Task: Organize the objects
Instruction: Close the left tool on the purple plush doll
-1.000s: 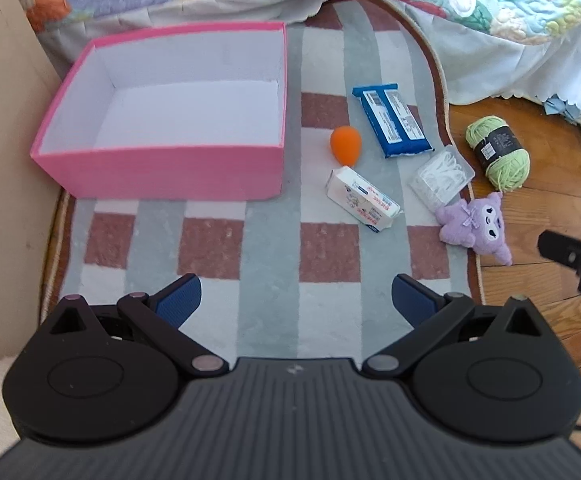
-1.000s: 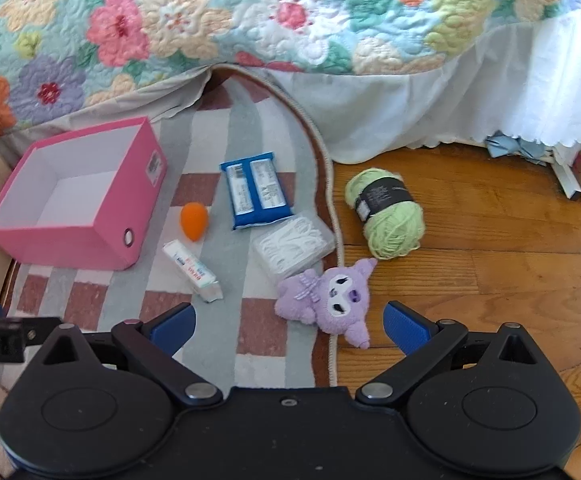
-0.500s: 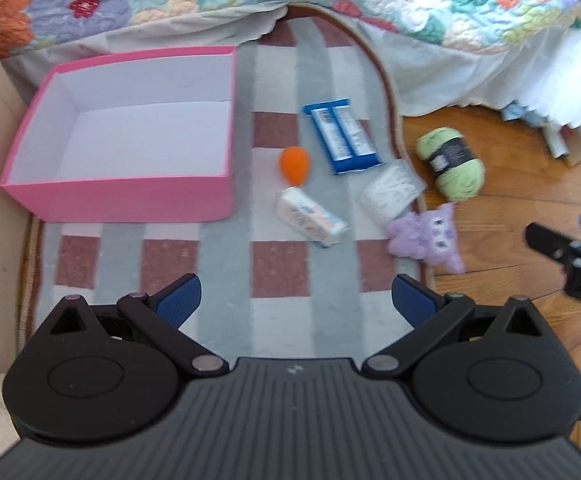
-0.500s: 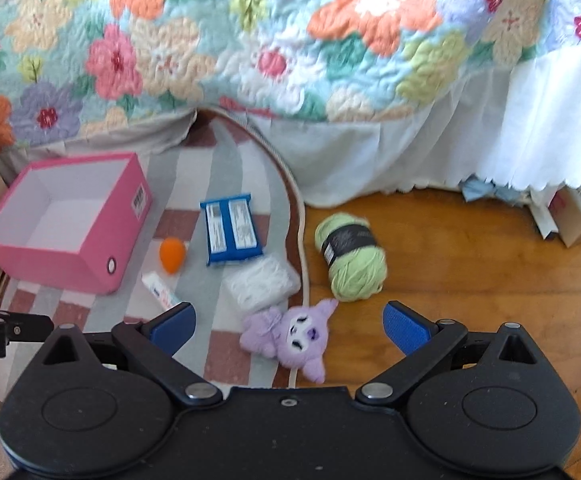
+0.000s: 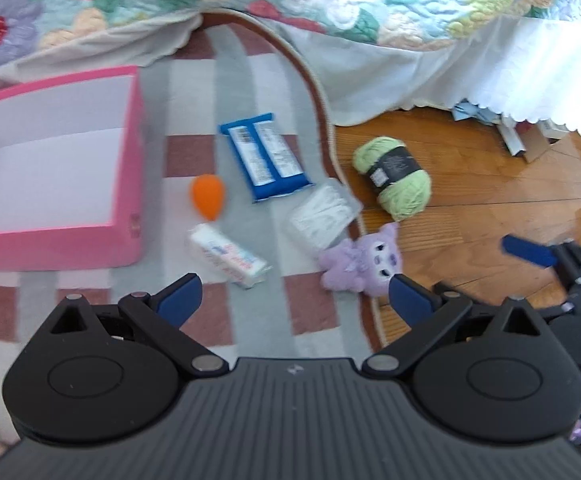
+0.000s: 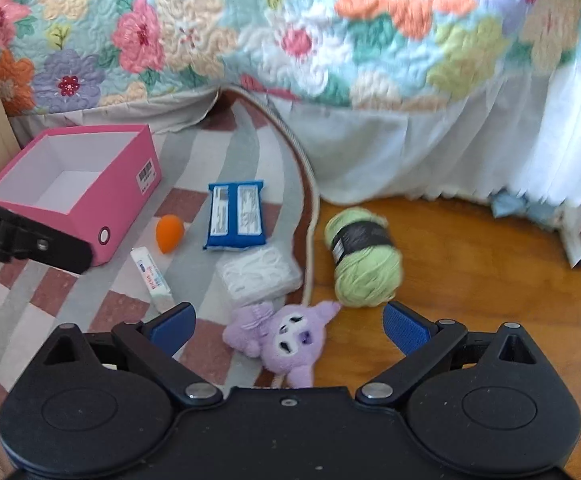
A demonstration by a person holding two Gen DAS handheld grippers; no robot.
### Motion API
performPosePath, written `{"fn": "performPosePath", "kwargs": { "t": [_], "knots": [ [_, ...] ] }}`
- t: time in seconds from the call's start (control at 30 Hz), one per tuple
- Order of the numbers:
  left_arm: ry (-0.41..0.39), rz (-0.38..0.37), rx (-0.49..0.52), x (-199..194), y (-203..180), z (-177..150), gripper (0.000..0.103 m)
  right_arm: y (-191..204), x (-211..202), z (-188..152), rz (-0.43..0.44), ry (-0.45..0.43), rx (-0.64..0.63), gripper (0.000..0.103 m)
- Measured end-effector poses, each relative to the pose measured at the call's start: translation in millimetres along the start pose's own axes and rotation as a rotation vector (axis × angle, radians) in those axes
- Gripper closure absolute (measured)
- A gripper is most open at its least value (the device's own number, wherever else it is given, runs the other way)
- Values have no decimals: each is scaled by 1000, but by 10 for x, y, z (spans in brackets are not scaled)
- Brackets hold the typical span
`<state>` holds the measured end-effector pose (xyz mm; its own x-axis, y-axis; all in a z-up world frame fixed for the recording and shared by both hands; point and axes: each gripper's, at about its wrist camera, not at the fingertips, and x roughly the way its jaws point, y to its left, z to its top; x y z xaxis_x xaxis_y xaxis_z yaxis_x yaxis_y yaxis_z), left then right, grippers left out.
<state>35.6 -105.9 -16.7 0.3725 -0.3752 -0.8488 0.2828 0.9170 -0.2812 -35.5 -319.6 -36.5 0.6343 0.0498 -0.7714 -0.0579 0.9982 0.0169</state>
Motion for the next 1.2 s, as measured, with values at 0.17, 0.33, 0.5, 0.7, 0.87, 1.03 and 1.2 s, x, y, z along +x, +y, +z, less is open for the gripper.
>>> {"fn": "performPosePath", "kwargs": {
  "t": [0.17, 0.33, 0.5, 0.7, 0.87, 1.03, 1.2],
  "knots": [
    [-7, -10, 9, 298, -110, 5, 6, 49, 239, -118, 36, 18, -46, 3],
    [7, -65, 73, 602, -268, -24, 11, 5, 494, -245, 86, 27, -65, 5],
    [120, -151, 46, 1026, -264, -33, 18, -26, 751, -411, 137, 24, -69, 8],
    [106, -150, 42, 1273, -237, -86, 36, -147, 945, -492, 168, 33, -7, 8],
    [75, -150, 31, 1436, -245, -78, 41, -391, 1150, -534, 207, 66, 127, 21],
    [138, -188, -57, 1653, -183, -36, 50, -453, 1195, -585, 203, 74, 146, 33],
    [162, -177, -123, 1762, -163, -116, 54, -462, 1186, -628, 181, 74, 153, 45]
  ]
}}
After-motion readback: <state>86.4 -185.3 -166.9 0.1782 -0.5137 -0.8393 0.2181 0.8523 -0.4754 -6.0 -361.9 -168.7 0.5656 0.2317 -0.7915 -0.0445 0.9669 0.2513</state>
